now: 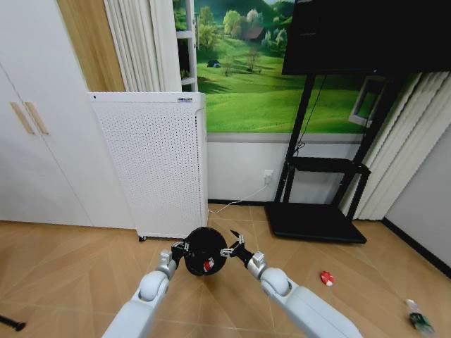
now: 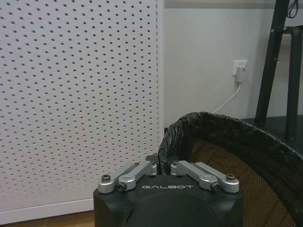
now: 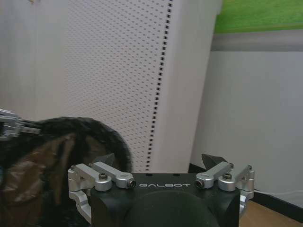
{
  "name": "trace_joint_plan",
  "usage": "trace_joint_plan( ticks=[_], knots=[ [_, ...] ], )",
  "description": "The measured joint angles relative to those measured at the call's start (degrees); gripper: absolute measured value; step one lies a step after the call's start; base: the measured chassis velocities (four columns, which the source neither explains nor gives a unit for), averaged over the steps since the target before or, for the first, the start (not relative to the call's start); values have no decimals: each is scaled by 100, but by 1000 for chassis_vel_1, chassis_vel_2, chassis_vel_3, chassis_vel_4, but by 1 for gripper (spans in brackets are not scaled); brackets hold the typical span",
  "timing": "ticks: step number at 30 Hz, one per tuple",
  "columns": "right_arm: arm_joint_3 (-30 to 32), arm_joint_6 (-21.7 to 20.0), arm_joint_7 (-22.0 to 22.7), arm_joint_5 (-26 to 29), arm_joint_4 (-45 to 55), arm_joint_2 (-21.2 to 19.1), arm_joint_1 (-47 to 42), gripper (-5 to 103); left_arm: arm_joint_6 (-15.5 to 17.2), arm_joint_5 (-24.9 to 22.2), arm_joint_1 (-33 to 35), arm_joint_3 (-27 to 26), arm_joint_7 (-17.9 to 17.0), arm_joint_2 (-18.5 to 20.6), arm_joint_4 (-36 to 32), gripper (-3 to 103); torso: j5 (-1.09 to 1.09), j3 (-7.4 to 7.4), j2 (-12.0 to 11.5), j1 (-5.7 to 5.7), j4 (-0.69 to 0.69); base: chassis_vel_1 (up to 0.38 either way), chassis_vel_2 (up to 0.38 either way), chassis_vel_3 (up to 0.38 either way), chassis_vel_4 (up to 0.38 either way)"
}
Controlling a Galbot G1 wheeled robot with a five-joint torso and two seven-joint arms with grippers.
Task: Pick up the trash bin and place the garbage on the floor into it.
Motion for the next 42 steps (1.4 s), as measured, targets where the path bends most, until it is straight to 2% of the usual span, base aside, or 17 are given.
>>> trace_joint_plan(
  ticks=[4, 6, 7, 11, 18, 20, 26, 28, 33, 42],
  knots=[
    [479, -137, 159, -27, -53, -4, -288, 100, 15, -25, 392, -395, -5, 41, -332, 7, 1, 0, 0, 0, -1, 0, 0, 0, 0],
    [882, -368, 352, -72, -78, 12, -528, 100, 43, -56, 731, -706, -15, 75, -626, 7, 1, 0, 0, 0, -1, 0, 0, 0, 0],
    [882, -368, 352, -72, -78, 12, -528, 100, 43, -56, 731, -706, -15, 75, -626, 7, 1, 0, 0, 0, -1, 0, 0, 0, 0],
    [1459, -682, 783, -109, -123, 90, -965, 100, 56, -83, 1291, -1161, -14, 176, -1160, 7, 0, -1, 0, 0, -1, 0, 0, 0, 0],
    [2105, -865, 1136, -287, -173, 293, -1502, 100, 57, -97, 1857, -1713, -11, 252, -1683, 7, 0, -1, 0, 0, -1, 0, 0, 0, 0],
    [2474, -1015, 1390, -298, -184, 452, -1731, 100, 39, -131, 2123, -2049, -6, 256, -1912, 7, -1, -1, 0, -1, 0, 0, 0, 0, 0],
    [3121, -1421, 1743, -23, -142, 893, -1902, 100, -5, -169, 2388, -2377, -9, 267, -2180, 7, 1, 0, 0, 0, 0, 0, 0, 0, 0],
    [3373, -1601, 1816, 104, 16, 993, -2019, 100, -14, -171, 2463, -2458, -9, 260, -2266, 7, 0, 0, 0, -1, 1, 0, 0, 0, 0],
    [3692, -1665, 1835, 257, 400, 984, -2311, 100, -35, -171, 2502, -2537, -15, 254, -2316, 7, -2, 0, 1, 0, -1, 0, 0, 0, 0],
    [3910, -1403, 1596, 202, 606, 1040, -2530, 100, -87, -152, 2493, -2548, -20, 204, -2325, 7, 0, 0, 1, 0, -1, 0, 0, 0, 0]
  ],
)
